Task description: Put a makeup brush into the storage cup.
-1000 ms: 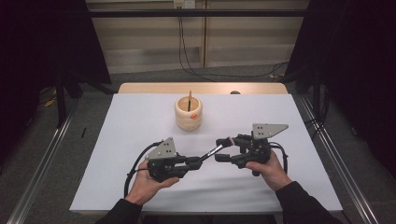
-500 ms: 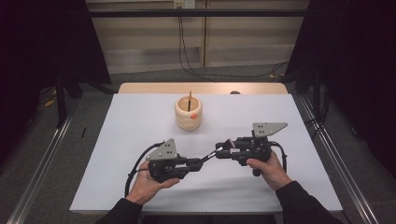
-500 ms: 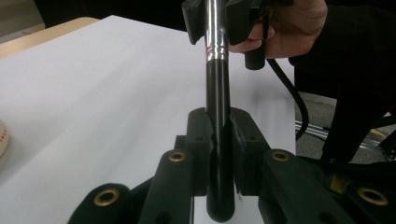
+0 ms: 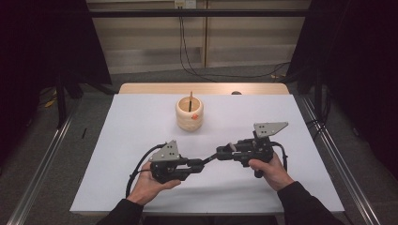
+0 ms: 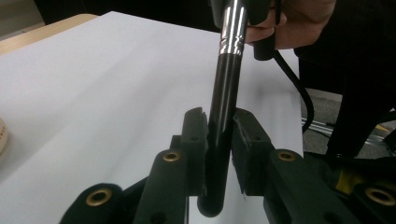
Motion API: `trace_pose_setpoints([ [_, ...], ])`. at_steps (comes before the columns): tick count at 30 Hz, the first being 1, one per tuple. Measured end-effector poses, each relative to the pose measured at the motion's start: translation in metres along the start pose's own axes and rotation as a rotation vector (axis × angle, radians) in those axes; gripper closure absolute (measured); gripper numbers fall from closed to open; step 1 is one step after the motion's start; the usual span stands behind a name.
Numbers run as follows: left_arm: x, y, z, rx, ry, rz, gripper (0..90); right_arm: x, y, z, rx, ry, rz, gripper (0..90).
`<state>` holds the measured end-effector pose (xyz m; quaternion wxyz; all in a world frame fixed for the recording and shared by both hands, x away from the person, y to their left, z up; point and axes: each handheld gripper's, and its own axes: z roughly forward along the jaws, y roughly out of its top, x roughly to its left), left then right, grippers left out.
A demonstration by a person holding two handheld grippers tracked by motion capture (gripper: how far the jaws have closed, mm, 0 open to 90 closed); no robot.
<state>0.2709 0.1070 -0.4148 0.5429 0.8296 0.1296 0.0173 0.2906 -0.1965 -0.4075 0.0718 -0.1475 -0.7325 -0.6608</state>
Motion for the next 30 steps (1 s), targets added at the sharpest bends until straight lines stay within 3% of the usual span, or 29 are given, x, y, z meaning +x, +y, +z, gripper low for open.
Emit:
trace_pose_setpoints([
  [4,0.001,0.000,0.000,-0.007,0.024,-0.015,72.8,0.000,0.001,0.000,0.006,-0.010,0.008,77.2],
  [11,0.002,-0.002,0.000,-0.034,0.047,-0.033,59.6,0.000,0.002,-0.001,0.026,-0.032,0.006,77.3],
  [17,0.002,-0.001,-0.003,-0.066,0.119,-0.059,35.8,0.000,0.004,-0.002,0.035,-0.065,0.003,77.3],
  [22,0.005,-0.004,-0.005,-0.088,0.142,-0.074,18.1,0.000,0.008,-0.006,0.058,-0.105,0.009,77.2],
  [24,0.006,-0.005,-0.006,-0.061,0.149,-0.078,15.2,0.000,0.010,-0.006,0.072,-0.109,0.013,77.3],
  [30,0.005,-0.004,-0.010,-0.062,0.191,-0.071,8.8,0.001,0.016,-0.006,0.113,-0.138,0.009,77.2],
])
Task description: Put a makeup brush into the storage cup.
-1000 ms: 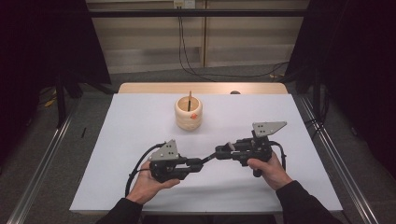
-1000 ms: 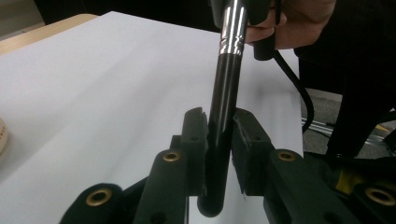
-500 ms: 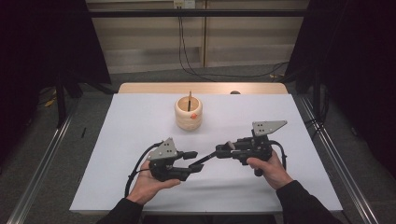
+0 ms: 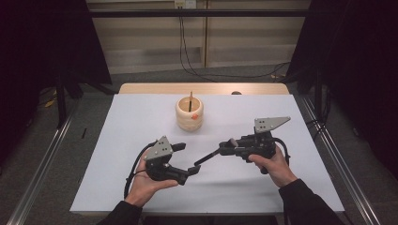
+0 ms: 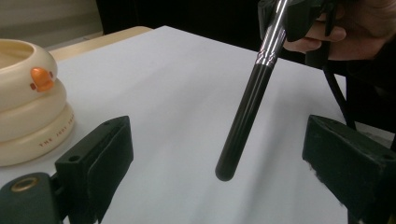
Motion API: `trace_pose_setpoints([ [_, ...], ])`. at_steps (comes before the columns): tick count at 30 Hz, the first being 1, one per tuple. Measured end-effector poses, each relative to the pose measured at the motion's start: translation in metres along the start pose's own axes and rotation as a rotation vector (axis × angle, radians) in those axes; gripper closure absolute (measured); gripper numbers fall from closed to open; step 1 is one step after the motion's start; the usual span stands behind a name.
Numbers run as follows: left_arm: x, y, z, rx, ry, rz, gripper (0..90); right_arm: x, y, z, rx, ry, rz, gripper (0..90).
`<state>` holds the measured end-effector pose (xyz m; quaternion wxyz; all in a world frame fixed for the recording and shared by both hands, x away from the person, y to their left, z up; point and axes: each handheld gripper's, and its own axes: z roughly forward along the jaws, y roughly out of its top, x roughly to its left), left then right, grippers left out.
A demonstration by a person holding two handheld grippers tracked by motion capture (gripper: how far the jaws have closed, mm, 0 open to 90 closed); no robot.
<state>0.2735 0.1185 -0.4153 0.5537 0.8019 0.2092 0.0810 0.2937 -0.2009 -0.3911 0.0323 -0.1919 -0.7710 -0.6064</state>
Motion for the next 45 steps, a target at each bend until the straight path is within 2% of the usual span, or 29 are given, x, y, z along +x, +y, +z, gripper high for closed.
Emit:
trace_pose_setpoints([
  [4,0.000,-0.001,0.002,0.003,-0.013,-0.003,7.8,0.000,0.004,0.002,0.037,-0.020,-0.008,77.2],
  [8,-0.001,-0.001,0.003,0.014,-0.004,0.010,8.2,0.002,0.010,0.004,0.088,-0.031,-0.027,77.2],
  [14,-0.003,-0.001,0.005,-0.004,-0.002,0.015,8.4,0.002,0.018,0.006,0.152,-0.029,-0.022,77.2],
  [17,-0.004,-0.001,0.007,0.008,0.005,0.013,7.8,0.003,0.022,0.007,0.188,-0.036,-0.021,77.2],
  [20,-0.005,-0.002,0.009,0.001,-0.010,0.010,7.4,0.002,0.026,0.009,0.217,-0.050,-0.024,77.2],
  [24,-0.006,-0.001,0.009,0.003,0.015,0.021,5.9,0.003,0.030,0.011,0.257,-0.055,-0.021,77.2],
  [25,-0.006,-0.002,0.010,-0.005,0.004,0.019,5.9,0.002,0.031,0.012,0.267,-0.050,-0.017,77.2],
  [26,-0.007,-0.001,0.009,0.005,0.010,0.021,5.9,0.002,0.031,0.013,0.275,-0.050,-0.018,77.2],
  [29,-0.008,-0.002,0.011,-0.002,-0.021,0.020,9.6,0.002,0.033,0.015,0.294,-0.054,-0.017,77.2],
  [32,-0.010,-0.002,0.012,-0.004,-0.024,0.025,12.1,0.002,0.035,0.020,0.330,-0.047,-0.017,77.2],
  [38,-0.013,0.001,0.015,-0.003,-0.014,0.036,17.9,0.002,0.038,0.026,0.378,-0.048,-0.016,77.2],
  [39,-0.013,0.001,0.016,-0.011,-0.023,0.034,18.9,0.002,0.039,0.027,0.384,-0.043,-0.019,77.2],
  [45,-0.013,0.004,0.016,-0.006,0.001,0.036,22.8,0.003,0.046,0.033,0.406,-0.043,-0.029,77.2],
])
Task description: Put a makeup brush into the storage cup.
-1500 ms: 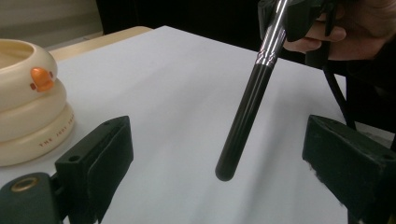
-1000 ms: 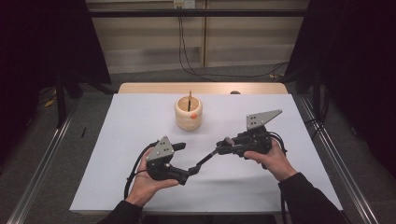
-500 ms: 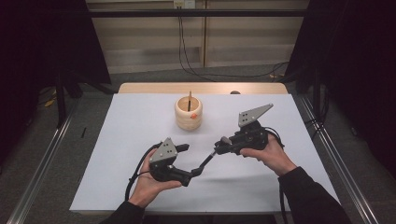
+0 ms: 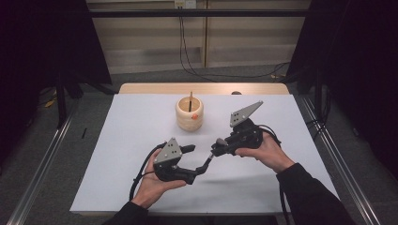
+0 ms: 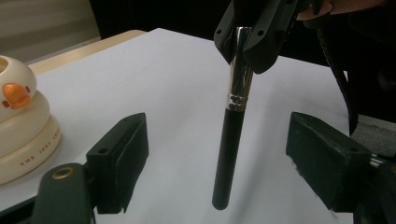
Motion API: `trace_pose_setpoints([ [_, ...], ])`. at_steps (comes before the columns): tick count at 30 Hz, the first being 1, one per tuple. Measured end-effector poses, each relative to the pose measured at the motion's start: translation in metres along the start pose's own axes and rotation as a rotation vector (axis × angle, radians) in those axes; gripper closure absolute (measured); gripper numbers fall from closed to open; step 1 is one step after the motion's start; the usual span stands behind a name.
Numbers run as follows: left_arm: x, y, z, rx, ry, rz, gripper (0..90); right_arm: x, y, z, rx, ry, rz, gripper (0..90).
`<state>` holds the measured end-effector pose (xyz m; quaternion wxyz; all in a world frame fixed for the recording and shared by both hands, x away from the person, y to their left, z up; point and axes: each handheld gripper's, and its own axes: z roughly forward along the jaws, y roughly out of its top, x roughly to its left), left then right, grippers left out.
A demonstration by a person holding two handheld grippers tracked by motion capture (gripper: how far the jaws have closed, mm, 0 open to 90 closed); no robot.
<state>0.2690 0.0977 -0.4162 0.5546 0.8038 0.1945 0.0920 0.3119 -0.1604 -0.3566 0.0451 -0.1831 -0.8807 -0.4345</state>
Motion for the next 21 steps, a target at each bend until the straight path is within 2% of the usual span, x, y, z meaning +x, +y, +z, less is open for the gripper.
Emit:
trace_pose_setpoints([
  [4,0.002,0.000,0.002,0.007,-0.009,-0.011,26.0,0.000,0.004,0.003,0.017,0.012,-0.008,77.2],
  [8,-0.001,0.000,0.006,0.035,-0.014,0.012,29.7,0.001,0.007,0.005,0.026,0.014,-0.009,77.2],
  [9,-0.001,-0.001,0.007,0.024,-0.027,0.009,31.0,0.001,0.007,0.005,0.025,0.018,-0.010,77.2],
  [12,-0.001,0.000,0.010,0.027,-0.028,0.013,34.2,0.000,0.008,0.006,0.026,0.020,-0.011,77.2],
  [14,-0.002,0.001,0.010,0.033,-0.011,0.017,35.9,0.001,0.008,0.007,0.023,0.022,-0.011,77.2],
  [16,-0.002,0.002,0.012,0.025,-0.023,0.014,40.5,0.001,0.009,0.008,0.027,0.024,-0.013,77.2],
  [19,-0.002,0.004,0.012,0.031,-0.010,0.014,48.8,0.002,0.009,0.010,0.024,0.022,-0.011,77.2],
  [21,-0.001,0.005,0.013,0.041,-0.035,0.016,54.5,0.002,0.009,0.010,0.021,0.026,-0.014,77.2],
])
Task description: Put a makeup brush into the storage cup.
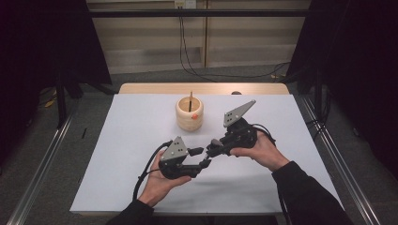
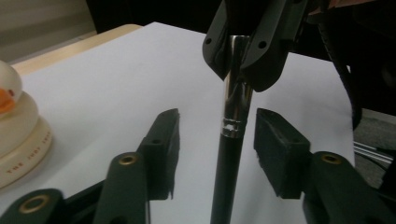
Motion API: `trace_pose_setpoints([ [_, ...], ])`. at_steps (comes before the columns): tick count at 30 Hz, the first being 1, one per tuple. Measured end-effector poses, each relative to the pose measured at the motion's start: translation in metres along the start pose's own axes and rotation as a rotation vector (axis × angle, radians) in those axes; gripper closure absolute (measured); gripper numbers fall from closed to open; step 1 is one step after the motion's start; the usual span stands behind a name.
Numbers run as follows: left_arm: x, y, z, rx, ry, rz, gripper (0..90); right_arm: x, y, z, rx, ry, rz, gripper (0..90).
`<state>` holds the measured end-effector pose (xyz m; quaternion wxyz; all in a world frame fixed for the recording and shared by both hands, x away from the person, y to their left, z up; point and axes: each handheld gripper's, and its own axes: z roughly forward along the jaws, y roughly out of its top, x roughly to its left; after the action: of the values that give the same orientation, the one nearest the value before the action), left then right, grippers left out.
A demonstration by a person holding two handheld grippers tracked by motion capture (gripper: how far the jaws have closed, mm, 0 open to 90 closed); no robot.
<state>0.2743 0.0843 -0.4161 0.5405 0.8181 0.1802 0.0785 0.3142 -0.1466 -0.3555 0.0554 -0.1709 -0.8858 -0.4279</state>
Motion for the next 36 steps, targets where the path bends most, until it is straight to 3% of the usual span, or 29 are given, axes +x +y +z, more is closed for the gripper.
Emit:
trace_pose_setpoints([
  [6,-0.0005,0.0013,0.0033,0.002,-0.027,-0.005,64.9,-0.0003,-0.0001,0.0022,0.000,0.012,-0.005,77.2],
  [8,-0.0007,0.0015,0.0040,-0.003,-0.011,-0.008,67.5,-0.0003,-0.0003,0.0028,-0.002,0.008,-0.005,77.2],
  [15,-0.0018,0.0008,0.0053,0.030,-0.032,0.007,77.1,-0.0018,-0.0039,0.0045,-0.021,0.014,0.002,77.2],
  [23,-0.0028,0.0006,0.0050,0.039,-0.038,0.019,78.7,-0.0011,-0.0073,0.0056,-0.037,0.021,0.008,77.2],
  [36,-0.0015,0.0002,0.0041,0.024,-0.063,-0.016,78.9,0.0009,-0.0094,0.0068,-0.082,0.020,0.001,73.0],
])
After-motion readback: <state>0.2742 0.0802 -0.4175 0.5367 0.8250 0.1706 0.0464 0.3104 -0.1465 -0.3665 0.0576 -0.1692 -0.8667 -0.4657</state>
